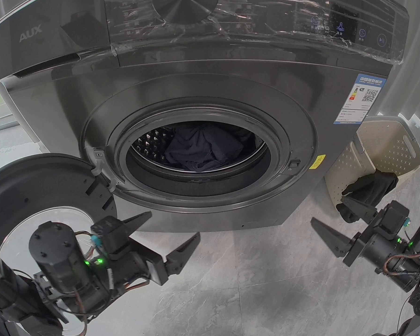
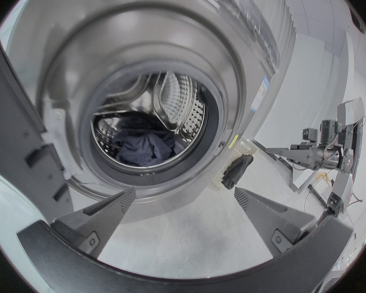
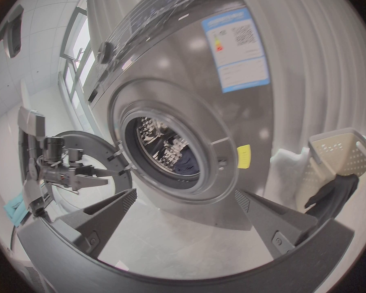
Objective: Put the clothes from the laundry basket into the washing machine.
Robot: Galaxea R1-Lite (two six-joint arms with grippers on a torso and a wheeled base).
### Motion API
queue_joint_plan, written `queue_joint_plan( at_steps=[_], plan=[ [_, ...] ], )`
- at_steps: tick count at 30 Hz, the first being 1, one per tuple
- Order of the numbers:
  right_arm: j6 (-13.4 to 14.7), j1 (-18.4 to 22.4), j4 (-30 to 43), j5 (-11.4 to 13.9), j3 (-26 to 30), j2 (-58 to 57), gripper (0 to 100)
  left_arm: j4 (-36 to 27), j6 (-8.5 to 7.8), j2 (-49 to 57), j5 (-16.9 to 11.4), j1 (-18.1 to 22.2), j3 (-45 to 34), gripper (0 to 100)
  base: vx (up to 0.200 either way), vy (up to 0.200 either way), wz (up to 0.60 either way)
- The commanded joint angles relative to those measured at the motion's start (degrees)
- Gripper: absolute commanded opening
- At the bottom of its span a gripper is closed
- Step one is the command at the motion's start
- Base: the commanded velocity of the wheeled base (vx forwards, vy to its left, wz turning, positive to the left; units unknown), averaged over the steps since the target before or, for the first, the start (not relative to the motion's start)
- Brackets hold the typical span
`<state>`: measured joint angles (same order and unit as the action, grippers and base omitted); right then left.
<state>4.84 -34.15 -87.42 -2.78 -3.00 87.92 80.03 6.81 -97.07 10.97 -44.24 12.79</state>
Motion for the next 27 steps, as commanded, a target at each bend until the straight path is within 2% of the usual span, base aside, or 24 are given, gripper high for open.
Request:
queue_joint_plan(
  at_steps=[1, 4, 5, 6, 7, 10, 12, 13, 15, 16, 17, 19, 23, 27],
  plan=[
    [-0.27, 7.69, 1.90, -0.30, 2.91, -8.29, 100, 0.13, -0.40, 15.86, 2.30, 0.38, -7.87, 100, -0.200, 0.000, 0.00],
    [-0.18, 8.83, 5.24, -0.38, 3.00, -11.54, 100, -1.54, -0.57, 22.28, 2.30, 3.72, -10.85, 100, -0.067, 0.000, 0.00],
    [-0.18, 8.83, 5.24, -0.38, 3.00, -11.54, 100, -1.54, -0.57, 22.28, 2.30, 3.72, -10.85, 100, 0.000, 0.000, 0.00],
    [-0.27, 9.54, 7.97, -0.47, 3.00, -14.00, 100, -2.95, -0.57, 25.44, 2.30, 5.13, -12.44, 100, 0.000, 0.000, 0.00],
    [-0.27, 10.15, 10.34, -0.47, 3.00, -16.20, 100, -5.06, -0.22, 28.26, 2.39, 5.30, -12.79, 100, 0.000, 0.000, 0.00],
    [-0.27, 11.03, 15.96, -0.47, 3.00, -20.42, 100, -12.18, -0.57, 35.20, 2.39, 6.10, -12.79, 100, -0.133, 0.000, 0.00],
    [-0.18, 12.09, 20.97, -0.47, 3.00, -24.73, 100, -16.75, -0.57, 39.86, 2.21, 8.03, -12.79, 100, -0.100, 0.000, 0.00],
    [-0.18, 12.09, 20.97, -0.47, 3.00, -24.73, 100, -16.75, -0.57, 39.86, 2.21, 8.03, -12.79, 100, 0.000, 0.000, 0.00],
    [-0.18, 13.58, 29.41, -0.38, 3.00, -31.93, 100, -23.25, -0.49, 45.75, 1.60, 9.87, -12.79, 100, -0.100, 0.000, 0.00],
    [-0.18, 13.58, 29.41, -0.38, 3.00, -31.93, 100, -23.25, -0.49, 45.75, 1.60, 9.87, -12.79, 100, -0.200, 0.000, 0.00],
    [-0.27, 14.28, 35.48, -0.30, 3.00, -37.65, 100, -27.91, -0.49, 50.40, 1.42, 10.14, -12.79, 100, -0.200, 0.000, 0.00],
    [-0.36, 14.99, 40.40, -0.03, 3.00, -42.30, 100, -31.34, -0.05, 52.86, 1.60, 11.10, -12.79, 100, -0.200, 0.000, 0.00],
    [-0.36, 16.48, 49.63, 0.05, 2.21, -51.00, 100, -39.69, 0.13, 60.07, 0.19, 14.53, -12.79, 100, -0.050, 0.000, 0.00],
    [-0.36, 18.59, 56.39, 0.05, 1.07, -57.95, 100, -45.14, 0.13, 65.78, -1.66, 18.31, -12.79, 100, -0.150, 0.000, 0.00]
  ],
)
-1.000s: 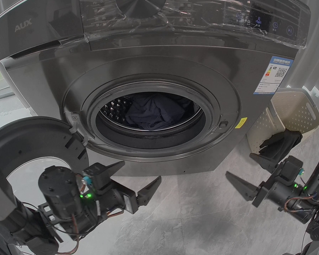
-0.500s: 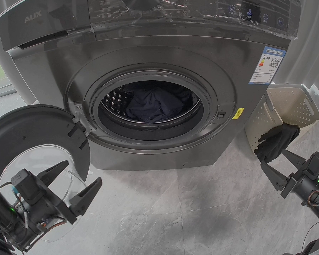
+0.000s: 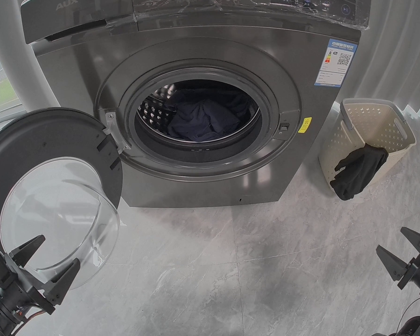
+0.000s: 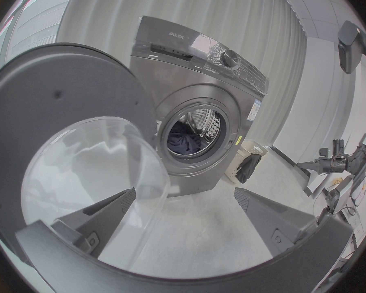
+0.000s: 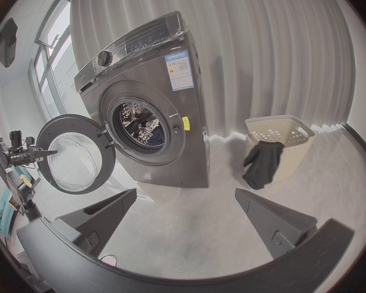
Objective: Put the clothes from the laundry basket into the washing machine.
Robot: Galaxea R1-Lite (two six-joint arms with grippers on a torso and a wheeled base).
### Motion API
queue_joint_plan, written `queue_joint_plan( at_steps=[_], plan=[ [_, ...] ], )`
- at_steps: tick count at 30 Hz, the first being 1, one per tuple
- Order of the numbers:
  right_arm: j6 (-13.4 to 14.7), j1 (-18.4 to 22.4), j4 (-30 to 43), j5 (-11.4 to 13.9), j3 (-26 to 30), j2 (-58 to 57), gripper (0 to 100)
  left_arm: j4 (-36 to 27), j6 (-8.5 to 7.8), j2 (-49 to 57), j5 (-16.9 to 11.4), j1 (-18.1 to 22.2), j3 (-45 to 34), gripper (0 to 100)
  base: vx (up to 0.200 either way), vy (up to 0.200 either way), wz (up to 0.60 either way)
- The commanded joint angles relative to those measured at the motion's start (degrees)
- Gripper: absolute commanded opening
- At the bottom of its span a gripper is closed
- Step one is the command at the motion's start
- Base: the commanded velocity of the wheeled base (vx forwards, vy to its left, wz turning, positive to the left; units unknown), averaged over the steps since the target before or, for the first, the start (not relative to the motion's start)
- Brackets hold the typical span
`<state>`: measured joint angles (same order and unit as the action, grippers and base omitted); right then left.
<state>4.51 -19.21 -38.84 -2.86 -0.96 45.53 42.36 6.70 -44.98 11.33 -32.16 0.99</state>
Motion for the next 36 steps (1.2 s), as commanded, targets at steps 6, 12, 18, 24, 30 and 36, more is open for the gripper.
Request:
queue_joint_plan(
  at_steps=[6, 12, 18, 24, 30, 36],
  plan=[
    [-0.03, 7.61, 15.64, 0.49, -0.79, -24.44, 100, -16.17, 0.15, 23.89, -4.38, 12.12, -0.99, 100, 0.000, 0.000, 0.00],
    [-0.03, 11.92, 28.73, 0.58, -0.09, -37.53, 100, -34.72, 0.24, 40.24, -10.09, 20.47, -0.99, 100, 0.000, -0.033, 0.00],
    [2.61, 13.41, 34.88, -1.62, 0.96, -40.35, 100, -35.77, 1.56, 39.80, -8.51, 22.58, -0.99, 100, 0.000, -0.200, 0.00],
    [-0.38, 14.99, 35.32, -7.42, 0.96, -40.70, 100, -38.58, 0.24, 44.10, -11.15, 33.21, -0.99, 100, 0.000, -0.067, 0.00],
    [-2.49, 19.48, 37.96, 0.05, 0.96, -45.18, 100, -39.90, -3.45, 44.98, -9.66, 31.98, -0.99, 100, 0.000, 0.000, 0.00],
    [-4.16, 19.39, 38.66, 0.93, 0.96, -45.18, 100, -42.71, -6.00, 44.98, -9.48, 31.90, -0.99, 100, 0.000, 0.000, 0.00]
  ],
)
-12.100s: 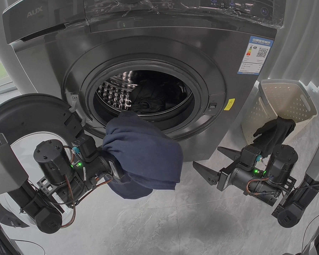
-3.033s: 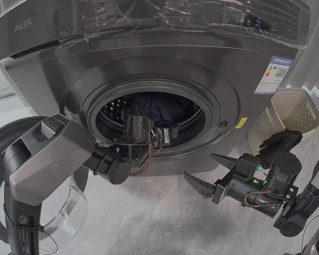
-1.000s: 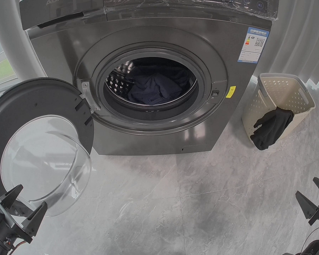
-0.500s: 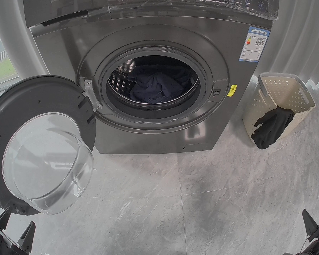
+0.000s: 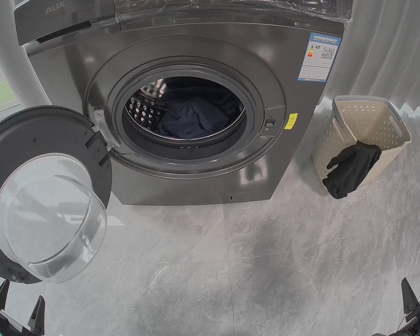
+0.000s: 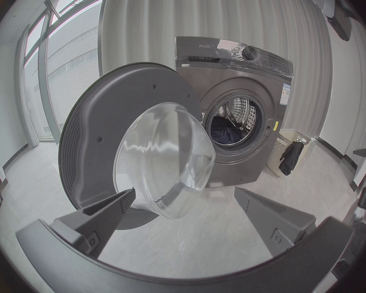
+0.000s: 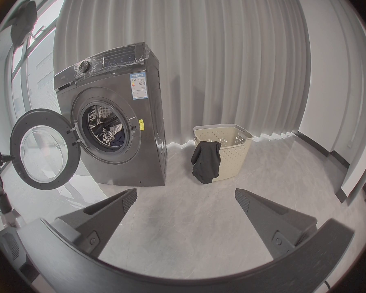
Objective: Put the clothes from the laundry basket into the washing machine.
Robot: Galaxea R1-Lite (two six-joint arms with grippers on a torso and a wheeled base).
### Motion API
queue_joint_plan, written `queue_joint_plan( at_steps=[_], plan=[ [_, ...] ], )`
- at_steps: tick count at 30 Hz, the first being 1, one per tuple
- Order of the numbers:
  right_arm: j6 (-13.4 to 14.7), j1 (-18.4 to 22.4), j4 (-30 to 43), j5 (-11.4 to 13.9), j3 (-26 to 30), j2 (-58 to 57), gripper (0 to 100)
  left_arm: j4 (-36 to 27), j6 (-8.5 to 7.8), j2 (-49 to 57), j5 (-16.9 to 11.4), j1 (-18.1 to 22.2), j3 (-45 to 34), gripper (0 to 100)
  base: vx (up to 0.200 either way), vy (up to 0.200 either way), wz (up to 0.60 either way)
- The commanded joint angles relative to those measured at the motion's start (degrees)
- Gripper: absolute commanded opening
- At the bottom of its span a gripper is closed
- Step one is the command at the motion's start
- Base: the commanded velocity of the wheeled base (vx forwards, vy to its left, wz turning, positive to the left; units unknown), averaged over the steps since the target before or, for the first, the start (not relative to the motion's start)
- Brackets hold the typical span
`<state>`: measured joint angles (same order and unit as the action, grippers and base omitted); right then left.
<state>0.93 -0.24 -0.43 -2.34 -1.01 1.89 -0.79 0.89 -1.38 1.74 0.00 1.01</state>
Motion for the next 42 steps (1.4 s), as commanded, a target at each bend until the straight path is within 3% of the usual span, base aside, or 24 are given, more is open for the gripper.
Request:
queue_joint_plan(
  at_steps=[1, 6, 10, 23, 32, 42],
  plan=[
    [-0.84, 0.42, 0.25, 0.41, 1.01, -1.54, 100, 0.44, -0.01, 1.38, 0.01, -0.35, -1.01, 100, 0.000, 0.000, 0.00],
    [-0.93, 0.42, 0.25, 0.41, 1.01, -1.54, 100, 0.44, 1.57, 1.38, -0.42, -0.35, -1.01, 100, 0.000, -0.040, 0.00],
    [-0.93, 0.42, 0.25, 0.41, 1.01, -1.54, 100, 0.44, 1.83, 1.38, -0.34, -0.35, -1.01, 100, 0.000, -0.200, 0.00],
    [-0.93, 0.42, 0.25, 0.41, 1.01, -1.54, 100, 0.44, 1.75, 1.38, -0.42, -0.44, -1.01, 100, 0.000, -0.200, 0.00],
    [-0.93, 0.42, 0.25, 0.41, 1.01, -1.54, 100, 0.44, 1.57, 1.38, -0.42, -0.44, -1.01, 100, 0.000, 0.000, 0.00],
    [-0.93, 0.42, 0.25, 0.41, 1.01, -1.54, 100, 0.44, 1.31, 1.38, -0.51, -0.35, -1.01, 100, 0.000, -0.200, 0.00]
  ],
)
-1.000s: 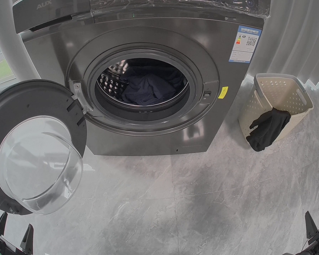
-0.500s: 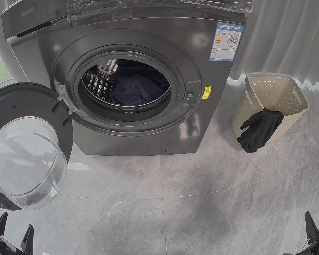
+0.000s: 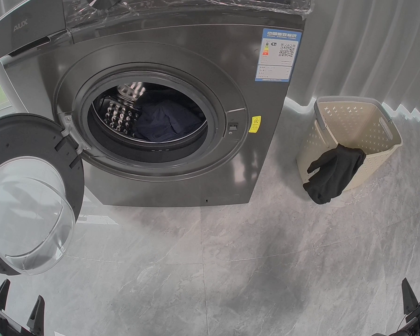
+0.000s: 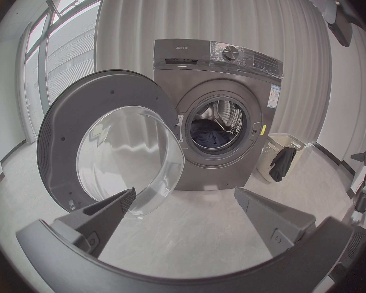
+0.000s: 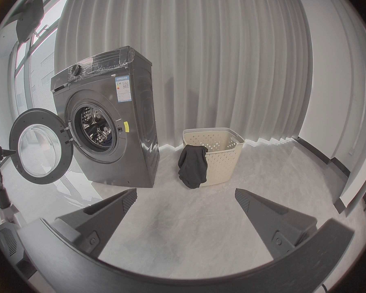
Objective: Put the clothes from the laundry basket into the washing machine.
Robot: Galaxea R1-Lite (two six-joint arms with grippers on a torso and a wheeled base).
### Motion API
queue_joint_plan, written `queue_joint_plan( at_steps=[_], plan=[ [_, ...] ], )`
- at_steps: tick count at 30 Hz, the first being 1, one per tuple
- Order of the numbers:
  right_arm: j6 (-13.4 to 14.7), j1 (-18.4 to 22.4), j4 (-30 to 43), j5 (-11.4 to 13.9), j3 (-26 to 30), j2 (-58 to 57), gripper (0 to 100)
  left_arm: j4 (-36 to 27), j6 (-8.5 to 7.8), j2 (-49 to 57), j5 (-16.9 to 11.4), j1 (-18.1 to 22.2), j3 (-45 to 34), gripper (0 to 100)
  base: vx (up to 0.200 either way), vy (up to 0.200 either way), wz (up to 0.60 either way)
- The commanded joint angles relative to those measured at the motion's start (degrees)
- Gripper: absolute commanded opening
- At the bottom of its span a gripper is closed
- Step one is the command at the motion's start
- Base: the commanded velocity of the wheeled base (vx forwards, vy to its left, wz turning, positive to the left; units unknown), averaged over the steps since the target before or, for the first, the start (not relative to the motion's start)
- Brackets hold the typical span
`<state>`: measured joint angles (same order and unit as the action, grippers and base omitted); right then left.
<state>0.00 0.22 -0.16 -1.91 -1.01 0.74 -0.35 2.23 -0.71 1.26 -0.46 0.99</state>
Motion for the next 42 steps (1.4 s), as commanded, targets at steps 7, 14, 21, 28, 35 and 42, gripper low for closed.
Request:
queue_joint_plan(
  at_steps=[7, 14, 21, 28, 35, 42],
  plan=[
    [0.00, -0.04, -0.02, -0.02, 1.01, -0.39, 100, 0.00, 0.32, 0.71, 0.06, 0.02, -0.99, 100, 0.000, -0.200, 0.00],
    [0.00, -0.04, -0.02, -0.02, 1.01, -0.39, 100, 0.00, -0.12, 0.71, -0.03, 0.02, -0.99, 100, 0.000, -0.200, 0.00],
    [0.00, -0.04, -0.02, -0.02, 1.01, -0.39, 100, 0.00, -0.30, 0.71, -0.03, 0.11, -0.99, 100, 0.000, -0.200, 0.00],
    [0.00, -0.04, -0.02, -0.02, 1.01, -0.39, 100, 0.00, 0.05, 0.71, -0.03, 0.02, -0.99, 100, 0.000, -0.200, 0.00],
    [0.00, -0.04, -0.02, -0.02, 1.01, -0.39, 100, 0.00, -0.21, 0.71, -0.03, 0.02, -0.99, 100, 0.000, -0.029, 0.00],
    [0.00, -0.04, -0.02, -0.02, 1.01, -0.39, 100, 0.00, 0.05, 0.71, -0.03, 0.02, -0.99, 100, 0.200, 0.000, 0.00]
  ],
)
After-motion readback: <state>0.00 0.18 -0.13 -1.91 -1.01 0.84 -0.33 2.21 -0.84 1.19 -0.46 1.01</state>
